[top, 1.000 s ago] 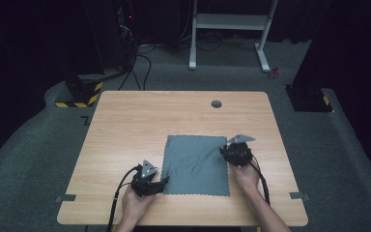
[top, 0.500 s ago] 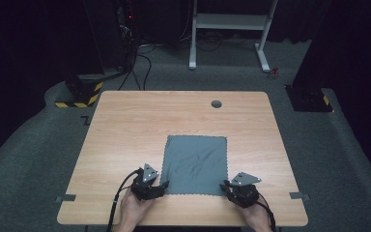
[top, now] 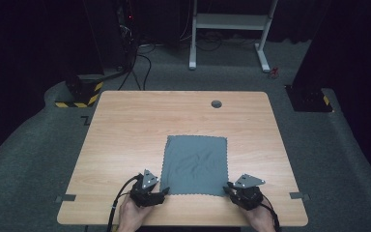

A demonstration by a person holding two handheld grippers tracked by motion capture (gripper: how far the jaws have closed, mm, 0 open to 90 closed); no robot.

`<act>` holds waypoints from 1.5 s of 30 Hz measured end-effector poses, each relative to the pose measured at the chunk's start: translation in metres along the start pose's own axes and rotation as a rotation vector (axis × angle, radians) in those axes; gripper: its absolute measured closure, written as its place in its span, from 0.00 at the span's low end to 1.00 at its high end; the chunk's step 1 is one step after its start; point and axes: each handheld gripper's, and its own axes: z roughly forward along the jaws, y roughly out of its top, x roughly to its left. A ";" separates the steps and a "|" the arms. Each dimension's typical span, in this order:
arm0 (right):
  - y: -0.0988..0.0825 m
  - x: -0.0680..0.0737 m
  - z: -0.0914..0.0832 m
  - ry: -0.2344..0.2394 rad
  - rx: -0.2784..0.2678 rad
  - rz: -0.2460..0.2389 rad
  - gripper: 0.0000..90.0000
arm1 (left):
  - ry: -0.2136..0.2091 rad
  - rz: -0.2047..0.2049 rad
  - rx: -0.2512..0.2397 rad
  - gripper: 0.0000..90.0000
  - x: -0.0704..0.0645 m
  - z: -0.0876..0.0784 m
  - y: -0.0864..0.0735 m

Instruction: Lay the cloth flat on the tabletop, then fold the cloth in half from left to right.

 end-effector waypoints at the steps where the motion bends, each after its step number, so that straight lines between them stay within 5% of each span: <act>1: 0.001 -0.001 0.000 -0.005 0.008 0.004 0.74 | -0.007 -0.001 0.002 0.40 0.001 0.000 0.001; 6: 0.005 0.001 0.000 -0.022 -0.020 0.047 0.72 | 0.009 -0.008 -0.016 0.41 0.015 0.009 0.016; 12: 0.030 0.024 0.024 0.046 -0.086 0.021 0.72 | 0.057 -0.017 -0.023 0.42 0.029 0.028 0.037; 23: 0.062 0.053 0.067 0.096 -0.057 -0.032 0.70 | 0.060 -0.029 0.023 0.40 0.043 0.050 0.051; 33: 0.071 0.059 0.071 0.093 -0.052 -0.053 0.68 | 0.052 -0.039 0.023 0.42 0.053 0.050 0.052; 41: 0.085 0.070 0.075 0.134 -0.081 -0.058 0.67 | 0.020 -0.103 0.047 0.43 0.077 0.055 0.077; 45: 0.090 0.076 0.077 0.169 -0.095 -0.059 0.69 | 0.035 -0.111 0.044 0.46 0.090 0.062 0.090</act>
